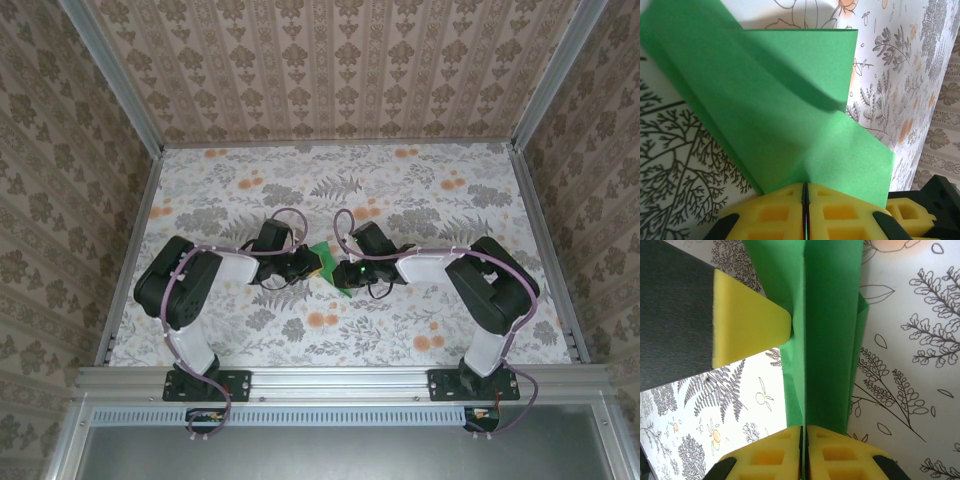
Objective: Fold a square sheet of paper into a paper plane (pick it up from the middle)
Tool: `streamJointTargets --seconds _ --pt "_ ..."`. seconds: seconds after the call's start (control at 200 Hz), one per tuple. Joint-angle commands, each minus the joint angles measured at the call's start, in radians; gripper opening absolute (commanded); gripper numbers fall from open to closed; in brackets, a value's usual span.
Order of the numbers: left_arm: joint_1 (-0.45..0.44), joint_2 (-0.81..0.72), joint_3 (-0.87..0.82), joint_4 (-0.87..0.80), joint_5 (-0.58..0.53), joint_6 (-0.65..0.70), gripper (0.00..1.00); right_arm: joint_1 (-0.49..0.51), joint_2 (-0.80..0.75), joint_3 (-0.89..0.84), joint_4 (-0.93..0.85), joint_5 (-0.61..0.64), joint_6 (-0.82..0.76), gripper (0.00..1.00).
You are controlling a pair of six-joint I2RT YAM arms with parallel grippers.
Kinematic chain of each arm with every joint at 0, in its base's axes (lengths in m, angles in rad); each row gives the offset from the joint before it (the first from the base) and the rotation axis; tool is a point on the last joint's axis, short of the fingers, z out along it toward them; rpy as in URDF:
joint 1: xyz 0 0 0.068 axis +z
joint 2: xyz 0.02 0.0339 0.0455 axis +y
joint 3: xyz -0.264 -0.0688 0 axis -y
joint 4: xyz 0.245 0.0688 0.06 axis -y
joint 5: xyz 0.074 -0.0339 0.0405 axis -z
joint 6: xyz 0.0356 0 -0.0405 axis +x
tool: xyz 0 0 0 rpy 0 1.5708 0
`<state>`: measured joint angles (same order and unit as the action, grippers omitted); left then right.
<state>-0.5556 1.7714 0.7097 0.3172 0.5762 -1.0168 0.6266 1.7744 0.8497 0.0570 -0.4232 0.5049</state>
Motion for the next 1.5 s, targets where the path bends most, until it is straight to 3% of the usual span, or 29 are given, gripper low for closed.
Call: streamJointTargets --seconds 0.0,0.135,0.39,0.565,1.175,1.495 --pt "0.0 -0.034 -0.013 -0.001 0.0 0.02 0.11 0.004 0.021 -0.011 0.009 -0.017 -0.002 0.12" --pt "0.0 -0.029 -0.006 -0.001 0.003 0.026 0.11 0.004 0.018 0.009 -0.007 -0.017 -0.016 0.14" --pt "0.0 -0.025 -0.008 0.009 0.007 0.019 0.11 -0.001 -0.065 0.035 -0.097 0.01 -0.014 0.3" --pt "0.0 -0.048 -0.014 0.012 0.015 0.014 0.11 -0.001 -0.085 0.04 -0.147 0.011 -0.017 0.33" --pt "-0.009 -0.098 -0.05 0.006 0.017 -0.002 0.12 0.021 -0.012 0.088 -0.157 -0.002 -0.036 0.28" --pt "-0.013 -0.095 -0.052 0.006 0.016 -0.003 0.12 0.041 0.026 0.1 -0.16 0.002 -0.064 0.17"
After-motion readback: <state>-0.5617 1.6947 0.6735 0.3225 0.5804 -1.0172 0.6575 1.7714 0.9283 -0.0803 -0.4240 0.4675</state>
